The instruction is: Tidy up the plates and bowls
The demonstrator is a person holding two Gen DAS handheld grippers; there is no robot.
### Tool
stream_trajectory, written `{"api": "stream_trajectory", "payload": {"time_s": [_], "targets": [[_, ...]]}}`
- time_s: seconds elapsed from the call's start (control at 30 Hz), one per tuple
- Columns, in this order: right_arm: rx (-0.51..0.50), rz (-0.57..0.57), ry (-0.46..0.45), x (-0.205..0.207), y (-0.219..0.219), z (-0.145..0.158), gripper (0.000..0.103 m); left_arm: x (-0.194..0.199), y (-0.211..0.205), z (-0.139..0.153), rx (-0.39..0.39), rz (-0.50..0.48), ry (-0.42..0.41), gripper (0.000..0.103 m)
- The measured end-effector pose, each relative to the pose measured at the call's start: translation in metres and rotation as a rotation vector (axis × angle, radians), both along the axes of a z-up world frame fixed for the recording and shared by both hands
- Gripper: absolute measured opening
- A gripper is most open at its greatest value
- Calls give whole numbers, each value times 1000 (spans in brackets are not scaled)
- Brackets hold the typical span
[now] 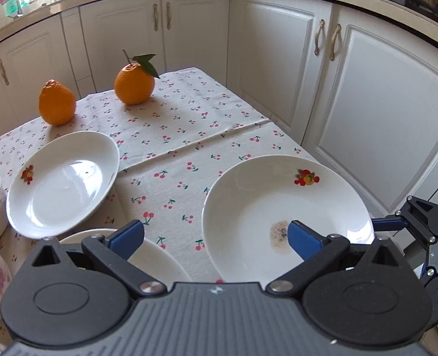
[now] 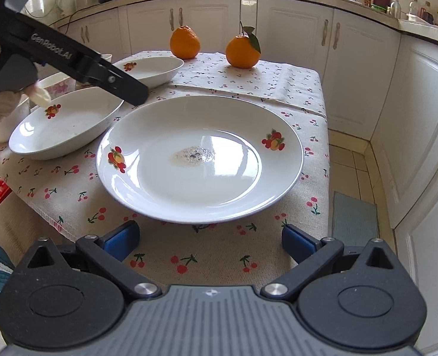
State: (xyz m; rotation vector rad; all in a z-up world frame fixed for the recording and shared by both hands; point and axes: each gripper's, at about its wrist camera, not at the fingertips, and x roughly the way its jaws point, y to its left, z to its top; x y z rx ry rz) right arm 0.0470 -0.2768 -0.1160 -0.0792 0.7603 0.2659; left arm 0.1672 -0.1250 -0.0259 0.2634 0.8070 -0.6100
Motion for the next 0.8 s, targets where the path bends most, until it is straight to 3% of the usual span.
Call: {"api": "stream_trajectory", "payload": {"time_s": [0.33, 0.53, 0.8], "targets": [[20, 102, -59, 3, -11, -5, 103, 39, -37, -19, 32, -91, 84, 99], [26, 151, -79, 8, -15, -6, 103, 59, -50, -35, 61, -132, 174, 79], [29, 175, -87, 13, -17, -7, 103, 73, -56, -40, 50, -162, 251, 64]]}}
